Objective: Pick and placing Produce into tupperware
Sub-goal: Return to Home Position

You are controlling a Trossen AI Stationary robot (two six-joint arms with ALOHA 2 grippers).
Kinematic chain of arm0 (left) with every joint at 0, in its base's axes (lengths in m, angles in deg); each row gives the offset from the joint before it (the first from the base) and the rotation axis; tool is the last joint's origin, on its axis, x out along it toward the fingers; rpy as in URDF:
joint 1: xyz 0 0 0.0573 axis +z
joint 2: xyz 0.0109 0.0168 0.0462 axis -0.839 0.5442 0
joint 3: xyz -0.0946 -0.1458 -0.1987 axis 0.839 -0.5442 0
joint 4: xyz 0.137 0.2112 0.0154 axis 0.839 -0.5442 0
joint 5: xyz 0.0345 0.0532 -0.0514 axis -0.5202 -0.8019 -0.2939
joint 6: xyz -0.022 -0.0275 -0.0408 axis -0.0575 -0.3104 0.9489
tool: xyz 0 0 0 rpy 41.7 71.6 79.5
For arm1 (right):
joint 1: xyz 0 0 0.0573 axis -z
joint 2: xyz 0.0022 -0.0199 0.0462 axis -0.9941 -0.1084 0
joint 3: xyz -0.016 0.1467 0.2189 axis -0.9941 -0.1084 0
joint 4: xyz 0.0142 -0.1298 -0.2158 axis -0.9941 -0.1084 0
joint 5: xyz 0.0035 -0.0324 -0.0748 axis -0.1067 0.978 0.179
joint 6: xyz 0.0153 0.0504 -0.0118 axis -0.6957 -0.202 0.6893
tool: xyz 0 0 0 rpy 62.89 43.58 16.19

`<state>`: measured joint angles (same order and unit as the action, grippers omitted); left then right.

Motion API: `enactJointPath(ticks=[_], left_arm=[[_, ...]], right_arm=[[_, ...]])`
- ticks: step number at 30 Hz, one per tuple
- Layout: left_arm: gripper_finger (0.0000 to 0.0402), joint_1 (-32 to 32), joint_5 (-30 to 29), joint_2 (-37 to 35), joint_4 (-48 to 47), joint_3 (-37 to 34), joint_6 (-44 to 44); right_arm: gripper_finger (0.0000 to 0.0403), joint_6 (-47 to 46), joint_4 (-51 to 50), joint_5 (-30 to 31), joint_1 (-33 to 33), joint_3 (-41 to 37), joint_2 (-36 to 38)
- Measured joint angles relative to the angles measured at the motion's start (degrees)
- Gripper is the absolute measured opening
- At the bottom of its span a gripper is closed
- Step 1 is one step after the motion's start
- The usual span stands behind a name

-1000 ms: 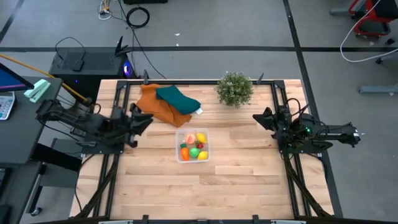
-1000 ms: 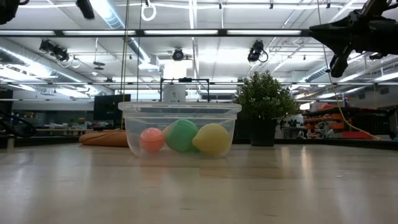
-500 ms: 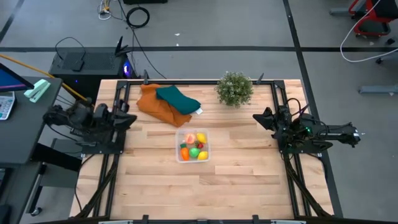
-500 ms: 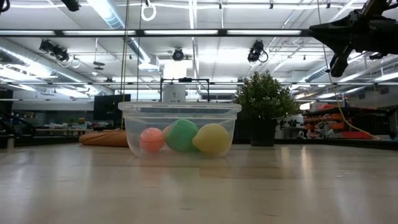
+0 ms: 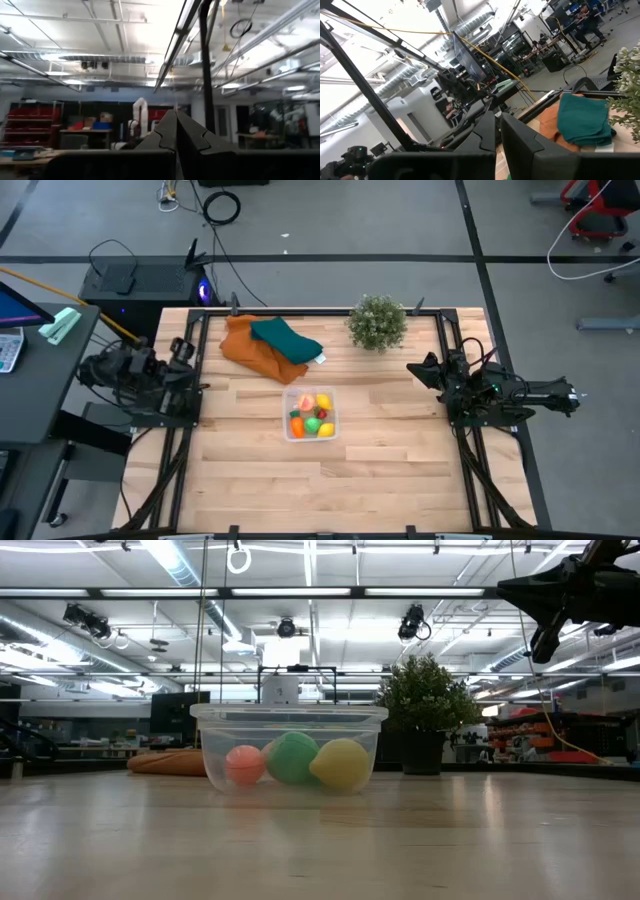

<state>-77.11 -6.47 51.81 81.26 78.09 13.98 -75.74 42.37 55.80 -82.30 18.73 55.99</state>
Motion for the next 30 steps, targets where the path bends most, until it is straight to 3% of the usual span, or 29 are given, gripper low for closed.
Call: enactJointPath(ticks=[2, 8, 14, 17, 22, 30], left_arm=[[0.0007, 0.0, 0.8, -3.0, -2.7, 0.0, 1.5], [0.0005, 0.1, 2.5, -2.4, -2.3, -3.1, 6.1], [0.0004, 1.0, 2.7, -2.7, 15.3, -18.7, 12.9], [0.0003, 2.5, 3.2, -2.2, 10.3, -17.8, 13.4], [0.0002, 6.8, 11.5, -2.4, 12.7, -17.5, 11.8], [0.0001, 16.8, 16.5, -2.4, 6.7, -17.6, 18.2]], right_arm=[[0.0000, 0.0, 0.0, 0.0, 0.0, 0.0, 0.0], [0.0000, 0.0, -0.3, 0.0, 0.0, 0.1, 0.0], [0.0000, 0.0, -0.9, 0.0, 0.0, 0.1, -0.1], [0.0000, 0.0, -0.9, 0.0, 0.0, 0.1, -0.2], [0.0000, 0.0, -1.1, 0.0, 0.0, 0.1, -0.2], [0.0000, 0.0, -1.4, 0.0, 0.0, 0.1, -0.2]])
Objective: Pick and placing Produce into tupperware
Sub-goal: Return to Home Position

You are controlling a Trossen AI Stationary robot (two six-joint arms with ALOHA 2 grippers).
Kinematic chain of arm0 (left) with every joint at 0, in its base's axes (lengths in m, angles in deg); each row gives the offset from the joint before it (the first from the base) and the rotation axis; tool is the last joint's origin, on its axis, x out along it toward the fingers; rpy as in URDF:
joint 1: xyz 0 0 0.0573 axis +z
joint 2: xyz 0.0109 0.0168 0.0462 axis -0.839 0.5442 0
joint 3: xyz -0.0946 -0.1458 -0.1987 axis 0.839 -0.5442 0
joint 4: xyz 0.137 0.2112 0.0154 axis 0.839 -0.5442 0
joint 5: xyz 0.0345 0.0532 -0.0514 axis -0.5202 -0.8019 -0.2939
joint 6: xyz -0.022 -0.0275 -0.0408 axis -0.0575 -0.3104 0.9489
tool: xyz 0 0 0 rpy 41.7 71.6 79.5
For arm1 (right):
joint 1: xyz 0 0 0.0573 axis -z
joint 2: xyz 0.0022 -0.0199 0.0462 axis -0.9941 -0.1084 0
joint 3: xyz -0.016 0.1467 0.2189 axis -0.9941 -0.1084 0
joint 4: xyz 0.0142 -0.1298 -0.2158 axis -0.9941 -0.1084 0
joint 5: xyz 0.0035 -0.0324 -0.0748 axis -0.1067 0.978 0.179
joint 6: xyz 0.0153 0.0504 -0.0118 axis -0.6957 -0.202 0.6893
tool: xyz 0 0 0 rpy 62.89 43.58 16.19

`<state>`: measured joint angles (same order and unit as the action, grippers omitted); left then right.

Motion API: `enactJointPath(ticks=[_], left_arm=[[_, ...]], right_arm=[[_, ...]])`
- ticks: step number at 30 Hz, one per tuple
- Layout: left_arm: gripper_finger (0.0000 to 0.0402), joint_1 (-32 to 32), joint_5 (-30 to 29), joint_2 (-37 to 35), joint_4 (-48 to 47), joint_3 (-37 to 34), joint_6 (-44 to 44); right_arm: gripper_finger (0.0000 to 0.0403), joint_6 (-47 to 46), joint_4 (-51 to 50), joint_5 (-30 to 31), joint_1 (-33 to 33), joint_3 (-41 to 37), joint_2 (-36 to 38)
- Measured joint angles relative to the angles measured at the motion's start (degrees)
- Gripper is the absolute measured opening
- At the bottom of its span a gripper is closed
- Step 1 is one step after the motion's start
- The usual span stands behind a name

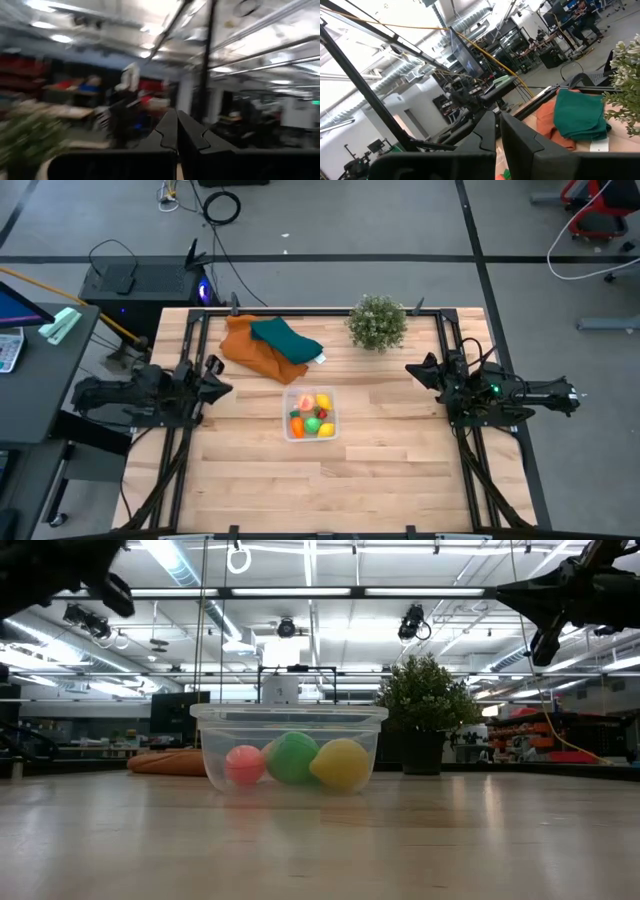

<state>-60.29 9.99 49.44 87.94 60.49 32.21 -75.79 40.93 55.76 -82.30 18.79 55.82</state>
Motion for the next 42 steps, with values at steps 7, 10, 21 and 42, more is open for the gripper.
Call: enactJointPath(ticks=[7, 10, 21, 42], left_arm=[[0.0002, 3.5, -6.4, 0.0, -6.9, 0.0, -1.8], [0.0002, 3.8, -7.1, 0.0, -5.8, 0.0, -2.5], [0.0002, 2.7, -5.4, 0.0, -15.4, -0.9, -0.1], [0.0003, 2.7, -2.8, 0.2, -24.3, -0.9, 3.7]], right_arm=[[0.0000, 0.0, 0.1, 0.0, 0.0, 0.0, 0.0], [0.0000, 0.0, 0.1, 0.0, 0.0, 0.0, 0.0], [0.0000, 0.0, 0.1, 0.0, 0.0, 0.0, 0.0], [0.0000, 0.1, 0.1, 0.0, 0.0, 0.0, 0.0]])
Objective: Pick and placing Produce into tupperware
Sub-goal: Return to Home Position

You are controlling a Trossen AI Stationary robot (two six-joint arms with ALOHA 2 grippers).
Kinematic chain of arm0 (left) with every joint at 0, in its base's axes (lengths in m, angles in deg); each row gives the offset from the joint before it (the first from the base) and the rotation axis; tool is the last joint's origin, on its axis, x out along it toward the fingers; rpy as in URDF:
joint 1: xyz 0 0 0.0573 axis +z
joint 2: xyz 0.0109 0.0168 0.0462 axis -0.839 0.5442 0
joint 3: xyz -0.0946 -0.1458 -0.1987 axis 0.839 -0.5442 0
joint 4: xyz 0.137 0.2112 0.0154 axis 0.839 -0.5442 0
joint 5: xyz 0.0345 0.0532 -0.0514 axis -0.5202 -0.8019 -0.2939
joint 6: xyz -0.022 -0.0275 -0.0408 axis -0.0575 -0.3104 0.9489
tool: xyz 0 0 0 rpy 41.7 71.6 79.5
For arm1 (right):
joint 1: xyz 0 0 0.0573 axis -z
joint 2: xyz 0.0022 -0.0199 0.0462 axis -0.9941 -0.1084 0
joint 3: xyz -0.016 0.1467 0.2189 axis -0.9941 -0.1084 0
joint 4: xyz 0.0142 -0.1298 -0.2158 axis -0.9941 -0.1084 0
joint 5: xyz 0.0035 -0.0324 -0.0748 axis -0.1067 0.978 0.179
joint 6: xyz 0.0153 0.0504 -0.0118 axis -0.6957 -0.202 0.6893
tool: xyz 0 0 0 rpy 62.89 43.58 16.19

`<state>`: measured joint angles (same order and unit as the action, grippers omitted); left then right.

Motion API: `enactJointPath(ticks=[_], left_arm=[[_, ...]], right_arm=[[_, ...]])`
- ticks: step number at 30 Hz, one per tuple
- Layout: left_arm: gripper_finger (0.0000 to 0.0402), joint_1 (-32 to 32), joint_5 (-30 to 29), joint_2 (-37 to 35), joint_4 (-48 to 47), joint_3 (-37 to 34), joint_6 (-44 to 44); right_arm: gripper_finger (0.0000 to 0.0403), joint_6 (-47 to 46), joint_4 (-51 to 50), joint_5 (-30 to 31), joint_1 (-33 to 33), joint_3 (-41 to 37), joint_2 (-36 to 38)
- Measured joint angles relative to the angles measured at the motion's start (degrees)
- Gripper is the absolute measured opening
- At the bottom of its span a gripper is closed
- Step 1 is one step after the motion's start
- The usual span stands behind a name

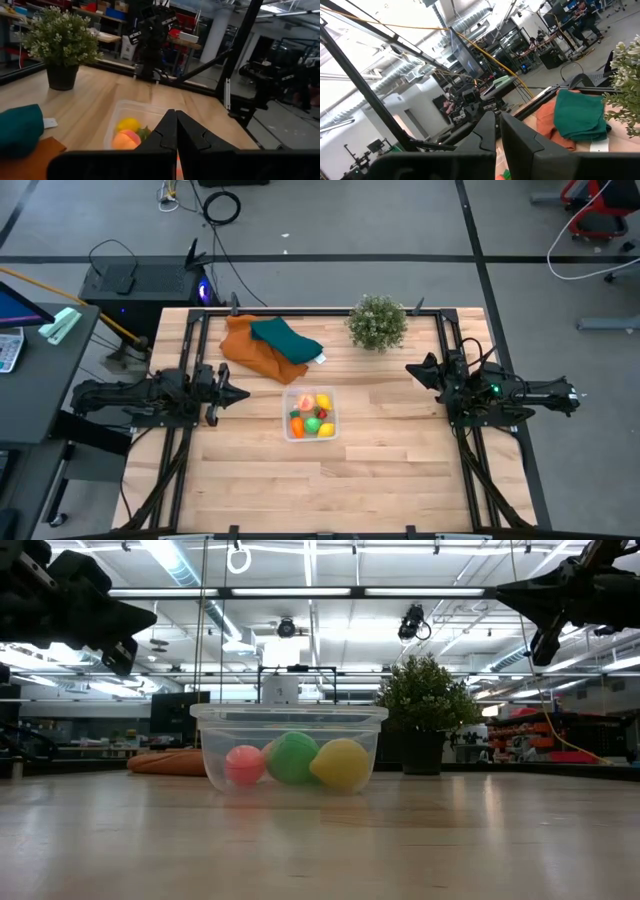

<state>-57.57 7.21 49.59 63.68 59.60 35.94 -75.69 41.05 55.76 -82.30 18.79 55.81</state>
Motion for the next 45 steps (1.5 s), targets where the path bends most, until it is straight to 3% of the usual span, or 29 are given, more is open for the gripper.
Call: enactJointPath(ticks=[5, 14, 28, 36, 45], left_arm=[[0.0007, 0.0, 0.2, 0.0, -0.1, 0.0, 2.0], [0.0006, 0.0, 0.3, 0.0, -0.1, 0.0, 2.2], [0.0008, 0.0, -0.3, 0.0, -0.2, -0.1, 1.7], [0.0009, 0.0, -0.6, 0.0, -0.3, -0.1, 1.7], [0.0009, 0.0, -1.5, 0.0, 0.9, -0.1, 1.8]], right_arm=[[0.0000, 7.6, -1.8, -1.5, 0.0, 0.0, 0.0], [0.0000, 29.0, -11.0, -15.4, 0.0, -0.1, 0.0], [0.0000, 35.3, -15.4, -15.7, -1.2, -0.1, -0.3], [0.0000, 38.7, -15.6, -15.8, -2.9, 0.0, -4.5], [0.0000, 43.4, -11.1, -16.0, -3.2, 0.0, -6.3]])
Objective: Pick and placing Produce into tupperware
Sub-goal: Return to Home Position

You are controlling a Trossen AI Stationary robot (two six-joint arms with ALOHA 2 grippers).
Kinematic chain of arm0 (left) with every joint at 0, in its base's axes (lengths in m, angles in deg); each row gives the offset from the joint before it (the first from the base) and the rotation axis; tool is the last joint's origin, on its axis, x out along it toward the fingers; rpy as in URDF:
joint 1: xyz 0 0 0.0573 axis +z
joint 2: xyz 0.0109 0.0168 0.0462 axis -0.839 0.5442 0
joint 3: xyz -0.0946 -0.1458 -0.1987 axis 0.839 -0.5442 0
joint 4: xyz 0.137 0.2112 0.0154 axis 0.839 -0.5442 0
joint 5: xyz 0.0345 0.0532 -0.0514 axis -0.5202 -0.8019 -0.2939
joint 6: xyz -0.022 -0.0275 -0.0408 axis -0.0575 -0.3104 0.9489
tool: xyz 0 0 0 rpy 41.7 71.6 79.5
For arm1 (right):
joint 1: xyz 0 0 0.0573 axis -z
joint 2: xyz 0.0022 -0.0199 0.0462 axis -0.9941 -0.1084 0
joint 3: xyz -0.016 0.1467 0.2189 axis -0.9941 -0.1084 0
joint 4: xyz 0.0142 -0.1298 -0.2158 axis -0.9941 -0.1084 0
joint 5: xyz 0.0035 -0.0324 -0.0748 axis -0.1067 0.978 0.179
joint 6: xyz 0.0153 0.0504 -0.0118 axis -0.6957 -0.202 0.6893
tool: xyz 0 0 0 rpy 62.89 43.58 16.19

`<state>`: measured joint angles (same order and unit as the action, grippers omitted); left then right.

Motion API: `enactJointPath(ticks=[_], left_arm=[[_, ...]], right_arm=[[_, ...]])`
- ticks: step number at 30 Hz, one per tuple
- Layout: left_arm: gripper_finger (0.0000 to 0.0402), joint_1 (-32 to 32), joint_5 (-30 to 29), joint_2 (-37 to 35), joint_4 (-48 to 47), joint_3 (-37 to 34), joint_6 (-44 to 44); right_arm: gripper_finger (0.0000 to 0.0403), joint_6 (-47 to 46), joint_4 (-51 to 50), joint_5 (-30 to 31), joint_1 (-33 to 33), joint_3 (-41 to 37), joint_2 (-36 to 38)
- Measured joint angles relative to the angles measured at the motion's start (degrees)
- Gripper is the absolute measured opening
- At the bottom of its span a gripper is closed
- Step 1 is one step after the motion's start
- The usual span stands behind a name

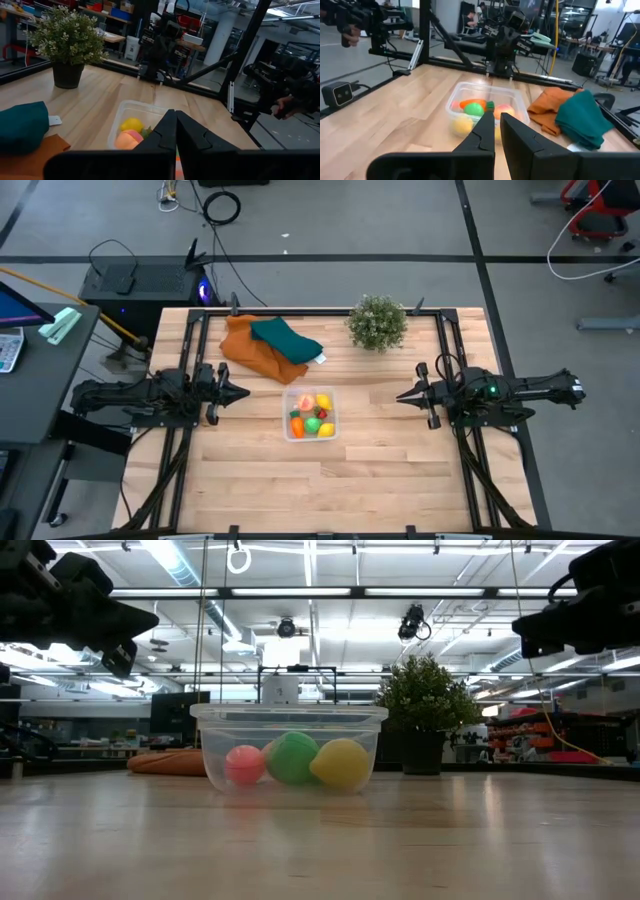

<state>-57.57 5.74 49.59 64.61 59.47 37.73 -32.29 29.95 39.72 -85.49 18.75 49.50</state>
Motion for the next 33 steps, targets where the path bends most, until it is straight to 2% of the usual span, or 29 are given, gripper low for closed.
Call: enactJointPath(ticks=[10, 20, 26, 33], left_arm=[[0.0037, 0.0, -0.1, 0.0, 0.3, 0.0, 1.6], [0.0027, 0.0, -0.2, 0.0, 0.6, 0.0, 1.3], [0.0024, 0.0, -0.3, 0.0, 0.6, 0.0, -5.4], [0.0036, 0.0, -0.3, 0.0, 0.7, 0.0, -6.2]], right_arm=[[0.0000, -1.7, 1.2, 0.0, 0.0, 0.0, 0.0], [0.0000, -1.8, 1.2, 0.1, 0.0, 0.0, 0.0], [0.0000, -1.8, 1.2, 0.1, 0.0, 0.0, 0.0], [0.0000, -1.9, 1.2, 0.1, 0.0, 0.0, 0.0]])
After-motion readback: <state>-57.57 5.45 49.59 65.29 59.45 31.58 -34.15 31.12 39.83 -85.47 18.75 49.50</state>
